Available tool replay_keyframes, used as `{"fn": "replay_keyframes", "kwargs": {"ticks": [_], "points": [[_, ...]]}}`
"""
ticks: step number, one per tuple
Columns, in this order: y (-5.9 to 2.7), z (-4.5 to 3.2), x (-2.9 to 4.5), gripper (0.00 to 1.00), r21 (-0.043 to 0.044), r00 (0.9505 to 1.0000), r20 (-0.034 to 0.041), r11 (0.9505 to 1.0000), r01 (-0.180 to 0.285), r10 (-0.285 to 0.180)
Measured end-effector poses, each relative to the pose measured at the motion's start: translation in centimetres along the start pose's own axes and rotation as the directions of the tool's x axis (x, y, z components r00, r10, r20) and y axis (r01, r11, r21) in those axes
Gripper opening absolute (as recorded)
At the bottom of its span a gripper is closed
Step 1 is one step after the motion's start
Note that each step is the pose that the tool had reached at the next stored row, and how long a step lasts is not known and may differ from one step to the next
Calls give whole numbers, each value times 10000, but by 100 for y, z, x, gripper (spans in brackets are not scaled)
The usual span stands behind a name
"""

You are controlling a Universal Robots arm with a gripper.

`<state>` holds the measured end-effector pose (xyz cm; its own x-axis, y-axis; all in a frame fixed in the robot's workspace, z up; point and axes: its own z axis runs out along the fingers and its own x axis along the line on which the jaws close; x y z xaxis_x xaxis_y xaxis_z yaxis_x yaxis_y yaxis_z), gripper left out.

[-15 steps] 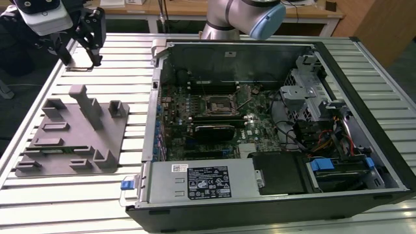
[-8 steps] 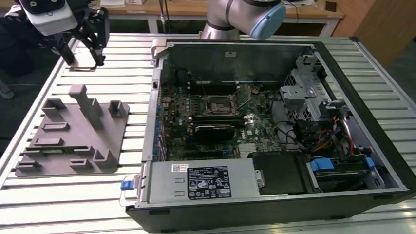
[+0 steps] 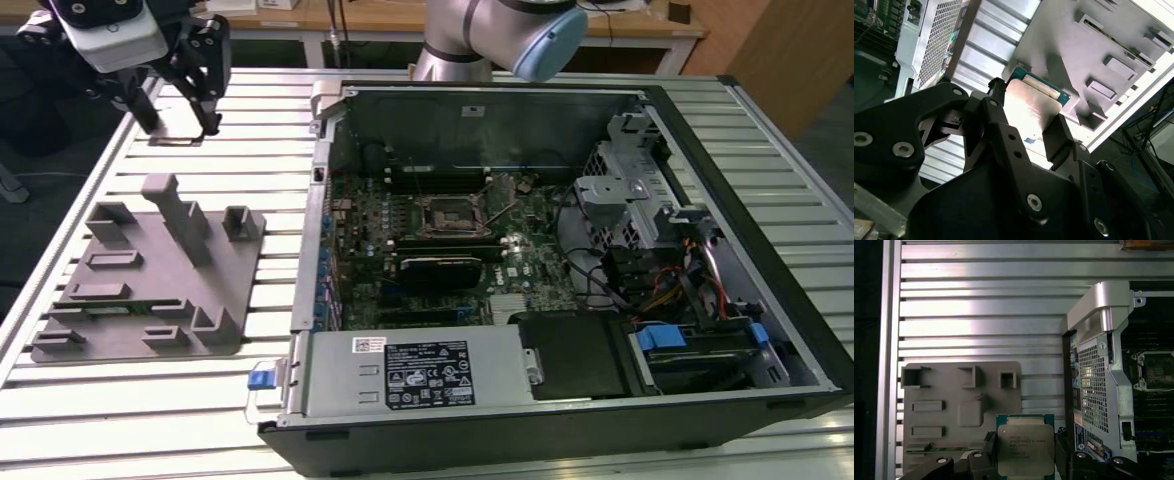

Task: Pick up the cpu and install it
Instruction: 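Pick up the cpu and move it towards the insertion slot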

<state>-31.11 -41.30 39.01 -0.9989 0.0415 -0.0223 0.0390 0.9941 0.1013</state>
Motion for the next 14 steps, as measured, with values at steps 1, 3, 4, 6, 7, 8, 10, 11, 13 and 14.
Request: {"fn": "replay_keyframes", "kwargs": {"ticks": [1,3,4,6,7,8,10,11,13,14], "points": [[1,0,-5,55,0,10000,-1,10000,0,0],[1,1,-15,55,0,10000,0,10000,0,0],[2,1,-21,55,0,10000,0,10000,0,0],[3,1,-33,55,0,10000,0,10000,0,0],[4,1,-39,55,0,10000,0,10000,0,0],[5,1,-47,55,0,10000,0,10000,0,0],[6,2,-64,55,0,10000,0,10000,-1,1],[7,2,-73,55,0,10000,0,10000,-1,1],[9,3,-90,55,0,10000,0,10000,-1,1],[9,4,-98,55,0,10000,1,10000,-1,1]]}}
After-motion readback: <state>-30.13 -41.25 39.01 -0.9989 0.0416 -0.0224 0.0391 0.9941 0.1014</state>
